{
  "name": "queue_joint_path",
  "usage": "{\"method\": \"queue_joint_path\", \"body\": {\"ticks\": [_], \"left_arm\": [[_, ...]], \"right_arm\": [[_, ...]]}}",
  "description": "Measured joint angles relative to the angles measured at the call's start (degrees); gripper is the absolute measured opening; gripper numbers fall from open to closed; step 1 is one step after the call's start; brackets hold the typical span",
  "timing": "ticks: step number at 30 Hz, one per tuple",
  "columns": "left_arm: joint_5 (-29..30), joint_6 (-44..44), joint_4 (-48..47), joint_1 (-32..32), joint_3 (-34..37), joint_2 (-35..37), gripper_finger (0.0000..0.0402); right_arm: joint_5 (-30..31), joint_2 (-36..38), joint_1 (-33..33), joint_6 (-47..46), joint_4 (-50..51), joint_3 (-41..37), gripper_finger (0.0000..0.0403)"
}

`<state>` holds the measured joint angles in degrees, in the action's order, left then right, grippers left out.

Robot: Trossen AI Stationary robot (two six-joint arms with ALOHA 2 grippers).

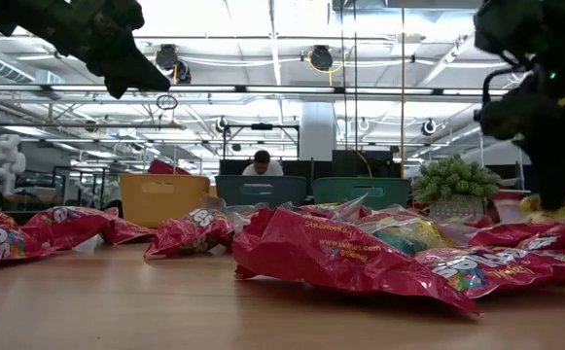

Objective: Sort candy
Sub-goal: Put the yellow candy into the green bin

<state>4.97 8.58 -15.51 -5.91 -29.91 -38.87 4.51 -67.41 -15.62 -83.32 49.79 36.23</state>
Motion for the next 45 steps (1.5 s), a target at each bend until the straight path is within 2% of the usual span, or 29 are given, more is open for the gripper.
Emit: {"method": "queue_joint_path", "body": {"ticks": [6, 12, 15, 19, 23, 25, 29, 32, 35, 40, 45], "left_arm": [[0.00, 0.00, -0.02, 0.00, 0.00, 0.00, 0.0048], [0.00, 0.00, -0.02, 0.01, 0.00, 0.00, 0.0048], [0.00, 0.02, -0.02, 0.00, 0.00, 0.00, 0.0048], [0.00, 0.09, -0.01, 0.00, 0.00, 0.00, 0.0048], [-0.02, 0.11, -0.02, 0.02, 0.00, 0.00, 0.0048], [-0.02, 0.07, -0.02, 0.00, 0.00, 0.00, 0.0048], [-0.04, 0.07, 0.00, 0.01, 0.00, 0.00, 0.0048], [-0.06, 0.04, 0.00, 0.00, 0.00, 0.00, 0.0048], [-0.07, 0.04, 0.00, 0.01, 0.00, 0.00, 0.0048], [-0.09, 0.04, 0.00, 0.02, 0.00, 0.00, 0.0048], [-0.18, 0.04, 0.00, 0.01, 0.00, 0.00, 0.0048]], "right_arm": [[1.30, 3.65, -1.10, -0.25, 13.56, 8.05, 0.0007], [6.99, 4.64, -2.50, -1.26, 29.35, 20.85, 0.0006], [12.46, 4.69, -2.60, -1.11, 34.45, 27.91, 0.0006], [24.08, 4.69, -1.91, 3.41, 35.22, 36.14, 0.0006], [36.86, 4.73, 1.24, 12.02, 33.47, 41.71, 0.0006], [39.34, 4.73, 4.52, 18.71, 30.10, 43.57, 0.0006], [38.09, 4.61, 12.50, 36.59, 14.47, 44.38, 0.0006], [32.87, 3.00, 18.41, 49.08, 2.19, 44.41, 0.0006], [26.10, -0.18, 24.06, 56.20, -5.75, 44.45, 0.0006], [14.75, -7.43, 32.85, 58.72, -7.55, 44.45, 0.0006], [3.81, -15.54, 40.31, 58.88, -2.64, 44.41, 0.0006]]}}
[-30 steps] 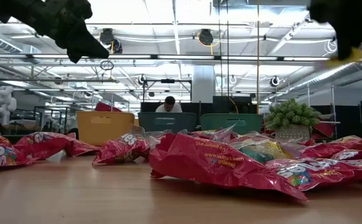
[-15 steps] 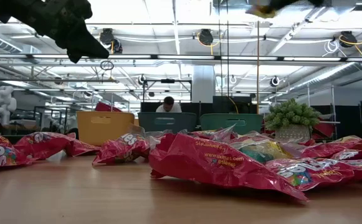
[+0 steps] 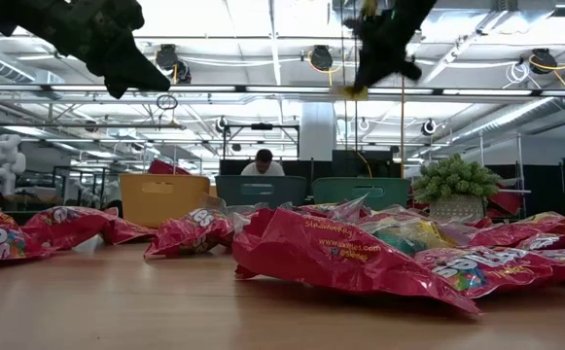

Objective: Sort candy
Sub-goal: Put the yellow candy into the green bin, then put the red candy into the yellow bin

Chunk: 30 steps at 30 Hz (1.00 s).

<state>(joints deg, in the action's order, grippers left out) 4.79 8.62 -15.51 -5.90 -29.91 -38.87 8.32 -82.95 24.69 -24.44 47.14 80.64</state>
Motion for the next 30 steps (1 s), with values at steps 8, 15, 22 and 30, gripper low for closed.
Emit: {"method": "queue_joint_path", "body": {"ticks": [8, 15, 22, 30], "left_arm": [[-0.10, 0.00, -0.08, 0.00, 0.00, 0.00, 0.0048], [-0.10, 0.00, -0.67, 0.00, 0.00, 0.00, 0.0048], [-0.10, -0.02, -0.68, 0.01, 0.00, 0.00, 0.0048], [-0.09, 0.02, -0.48, 0.00, 0.00, 0.00, 0.0048]], "right_arm": [[-2.52, -8.90, 5.21, -0.81, 9.76, -0.02, 0.0017], [-2.72, -11.00, 5.40, 0.08, 10.49, -0.02, 0.0081], [-2.69, -10.83, 5.37, 0.31, 9.87, -0.02, 0.0150], [-2.69, -10.81, 5.35, 1.15, 9.94, -0.02, 0.0191]]}}
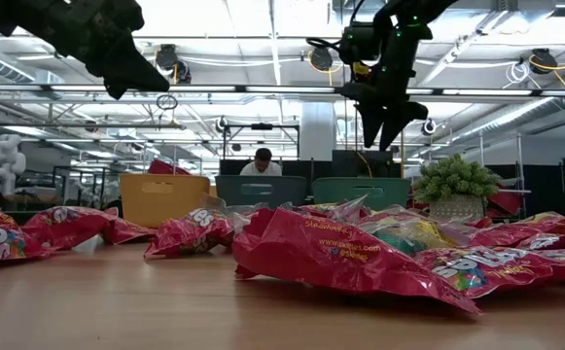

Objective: Sort candy
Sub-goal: Put the red candy into the yellow bin

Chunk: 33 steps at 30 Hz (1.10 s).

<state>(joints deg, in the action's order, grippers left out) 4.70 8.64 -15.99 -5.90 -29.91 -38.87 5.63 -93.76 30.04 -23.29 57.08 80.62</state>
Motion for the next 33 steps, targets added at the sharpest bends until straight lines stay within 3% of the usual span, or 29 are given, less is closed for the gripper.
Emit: {"method": "queue_joint_path", "body": {"ticks": [4, 7, 10, 17, 27, 33], "left_arm": [[-0.01, 1.48, 0.05, 0.01, 0.00, 0.00, 0.0048], [-0.61, 14.25, 0.45, -0.03, 0.00, 0.00, 0.0048], [-0.17, 20.14, 0.34, -0.50, 0.00, 0.00, 0.0048], [3.01, 22.55, 0.49, -0.64, 0.00, 0.10, 0.0053], [5.29, 22.53, 0.04, -4.46, 0.00, 0.59, 0.0161], [3.06, 22.53, 0.02, -4.58, 0.00, 0.55, 0.0171]], "right_arm": [[0.00, 0.00, 0.00, 0.00, 0.02, 0.00, 0.0194], [-0.09, 0.00, -0.02, -0.04, 0.21, 0.00, 0.0194], [-2.04, 0.00, -0.02, -0.84, 0.31, 0.00, 0.0194], [-3.08, 0.00, -0.15, -1.09, 0.35, 0.00, 0.0194], [-4.48, 0.02, -0.29, -1.53, 2.32, 0.00, 0.0194], [-1.19, 3.51, -3.09, -2.05, 3.21, 0.00, 0.0194]]}}
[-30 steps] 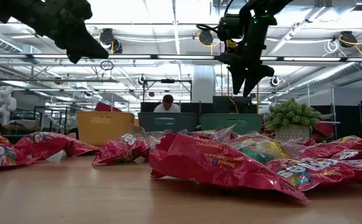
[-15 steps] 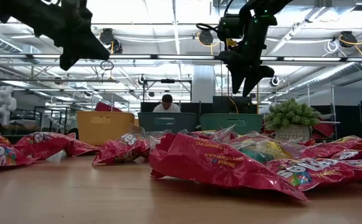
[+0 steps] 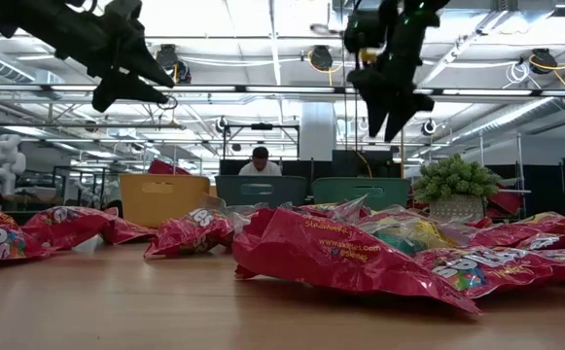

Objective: Sort candy
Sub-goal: Put the red candy into the yellow bin

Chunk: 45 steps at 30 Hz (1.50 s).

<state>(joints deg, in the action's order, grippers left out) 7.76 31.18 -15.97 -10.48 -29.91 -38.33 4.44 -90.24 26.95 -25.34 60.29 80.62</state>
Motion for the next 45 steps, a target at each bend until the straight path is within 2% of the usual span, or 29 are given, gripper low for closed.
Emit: {"method": "queue_joint_path", "body": {"ticks": [4, 6, 8, 12, 16, 20, 24, 28, 36, 45], "left_arm": [[-0.56, -0.90, -0.02, 0.00, 0.00, 0.00, 0.0171], [-2.60, -5.27, -0.02, 0.12, 0.00, 0.00, 0.0171], [-4.92, -9.50, -0.17, 1.04, -0.14, -0.29, 0.0171], [-5.17, -15.35, -5.02, 3.71, -3.83, -2.17, 0.0171], [0.51, -18.06, -15.38, 7.73, -11.54, -6.64, 0.0171], [9.31, -14.34, -27.30, 13.88, -20.91, -13.35, 0.0171], [14.33, -4.30, -34.88, 19.02, -28.33, -21.06, 0.0171], [14.68, 2.65, -39.15, 23.64, -33.46, -29.74, 0.0171], [9.01, 5.07, -42.32, 29.51, -41.18, -48.56, 0.0171], [1.99, 26.67, -43.64, 31.27, -42.69, -58.94, 0.0171]], "right_arm": [[1.61, 6.42, -3.96, -2.14, 0.08, -1.34, 0.0194], [1.67, 10.99, -6.36, -5.12, -0.06, -3.87, 0.0194], [1.87, 16.18, -9.40, -9.35, -0.78, -7.86, 0.0194], [3.44, 28.07, -17.96, -20.81, -6.25, -18.83, 0.0194], [8.73, 38.82, -29.20, -36.52, -11.52, -30.07, 0.0194], [12.38, 45.31, -39.50, -48.92, -15.78, -38.66, 0.0194], [14.52, 46.16, -47.42, -53.60, -16.25, -42.61, 0.0194], [17.57, 44.67, -53.77, -52.22, -16.66, -42.99, 0.0194], [18.12, 41.88, -63.52, -50.03, -15.51, -42.99, 0.0194], [18.06, 40.68, -68.06, -50.47, -14.17, -42.99, 0.0194]]}}
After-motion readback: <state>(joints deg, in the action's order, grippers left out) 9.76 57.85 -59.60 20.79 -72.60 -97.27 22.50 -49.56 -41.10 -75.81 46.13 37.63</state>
